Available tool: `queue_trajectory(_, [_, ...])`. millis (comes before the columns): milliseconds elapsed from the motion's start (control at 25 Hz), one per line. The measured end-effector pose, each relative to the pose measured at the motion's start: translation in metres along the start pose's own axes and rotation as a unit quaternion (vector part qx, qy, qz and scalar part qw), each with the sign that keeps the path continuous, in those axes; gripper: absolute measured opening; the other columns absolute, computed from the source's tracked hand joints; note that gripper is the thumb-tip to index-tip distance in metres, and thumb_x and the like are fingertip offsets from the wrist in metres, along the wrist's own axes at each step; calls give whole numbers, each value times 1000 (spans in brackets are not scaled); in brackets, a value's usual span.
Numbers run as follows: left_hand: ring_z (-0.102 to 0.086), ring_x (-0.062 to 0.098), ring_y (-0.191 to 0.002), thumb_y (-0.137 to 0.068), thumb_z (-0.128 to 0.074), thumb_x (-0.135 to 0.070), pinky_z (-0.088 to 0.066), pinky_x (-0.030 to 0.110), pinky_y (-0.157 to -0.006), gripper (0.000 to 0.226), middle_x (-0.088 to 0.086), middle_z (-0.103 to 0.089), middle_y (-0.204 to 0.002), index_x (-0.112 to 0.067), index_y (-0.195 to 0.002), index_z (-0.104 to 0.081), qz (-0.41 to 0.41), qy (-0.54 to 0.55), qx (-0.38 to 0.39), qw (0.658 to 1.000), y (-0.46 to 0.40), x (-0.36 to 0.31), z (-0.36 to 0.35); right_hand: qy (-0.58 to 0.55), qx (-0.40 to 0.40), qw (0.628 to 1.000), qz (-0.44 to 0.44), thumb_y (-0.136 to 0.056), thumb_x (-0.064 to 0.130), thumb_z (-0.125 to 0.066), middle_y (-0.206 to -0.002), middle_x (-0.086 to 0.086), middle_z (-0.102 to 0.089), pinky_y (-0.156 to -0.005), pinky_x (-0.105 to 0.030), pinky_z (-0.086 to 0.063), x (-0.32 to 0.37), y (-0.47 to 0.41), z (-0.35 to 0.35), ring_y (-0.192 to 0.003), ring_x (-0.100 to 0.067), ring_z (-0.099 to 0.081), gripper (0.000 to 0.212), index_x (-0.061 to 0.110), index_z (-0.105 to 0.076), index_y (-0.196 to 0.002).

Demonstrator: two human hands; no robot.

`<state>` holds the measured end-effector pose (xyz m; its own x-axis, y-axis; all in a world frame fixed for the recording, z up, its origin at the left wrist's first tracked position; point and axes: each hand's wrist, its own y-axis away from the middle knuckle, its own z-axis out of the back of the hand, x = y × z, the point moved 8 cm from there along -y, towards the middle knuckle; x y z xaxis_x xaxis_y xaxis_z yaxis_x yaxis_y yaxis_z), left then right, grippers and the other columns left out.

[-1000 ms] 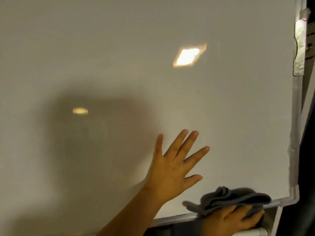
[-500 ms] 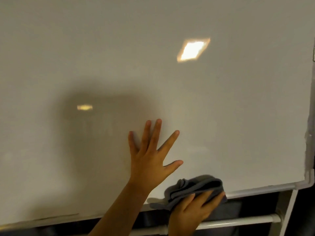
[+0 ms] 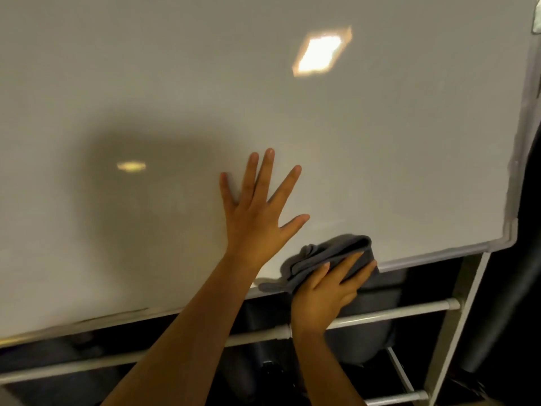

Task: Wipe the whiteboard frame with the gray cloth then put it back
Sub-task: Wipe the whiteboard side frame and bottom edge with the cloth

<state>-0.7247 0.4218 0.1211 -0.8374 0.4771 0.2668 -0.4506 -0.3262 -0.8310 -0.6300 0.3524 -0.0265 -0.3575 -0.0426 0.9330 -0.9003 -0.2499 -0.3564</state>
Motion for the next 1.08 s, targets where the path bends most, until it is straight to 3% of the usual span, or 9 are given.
queue_trajectory(240, [-6,25,-145,-84,-35,-71,1,61,-108,74,10,-17,-157,-35,-147,-18,-18,3,7,1000,3,5,3,10,9,999,-35,-95,32,-24,-155,-13,-2,-100,-47,-35,7,18,-10,-123,-41,-32,54,17,-10,-145])
queue_trajectory(480, [-4,19,-145,-84,-34,-69,3,62,-106,73,7,-12,-158,-37,-147,-16,-27,-5,17,999,22,34,2,34,77,996,9,-93,31,-30,-155,-13,-1,-93,-52,-40,18,53,-26,-123,-46,-30,56,16,-15,-144])
queue_trajectory(640, [-5,20,-145,-84,-27,-72,1,62,-107,73,6,-10,-158,-38,-147,-15,-25,-29,15,999,34,58,6,-1,19,1000,-20,-96,24,-36,-155,-14,-1,-103,-48,-29,9,32,-17,-127,-44,-26,52,17,-16,-144])
queue_trajectory(800, [-4,21,-146,-84,-27,-72,3,60,-108,72,6,-10,-157,-38,-147,-17,-26,-35,5,999,46,79,9,-32,-33,998,-40,-95,27,-29,-154,-19,-5,-105,-46,-24,16,37,-22,-129,-43,-26,52,14,-17,-144])
queue_trajectory(1000, [-1,21,-145,-84,-30,-72,-1,62,-108,74,3,-4,-158,-38,-147,-14,-38,-38,-5,999,63,108,11,-63,-13,998,-27,-96,26,-30,-154,-17,-3,-104,-31,-15,29,89,-52,-133,-37,-20,51,17,-15,-144])
queue_trajectory(1080, [-3,21,-145,-84,-29,-71,-1,63,-108,73,5,-7,-158,-37,-147,-14,-42,-41,0,998,71,120,13,-62,8,998,-20,-96,29,-30,-154,-17,-2,-103,-34,-16,37,117,-67,-133,-38,-21,52,17,-13,-144])
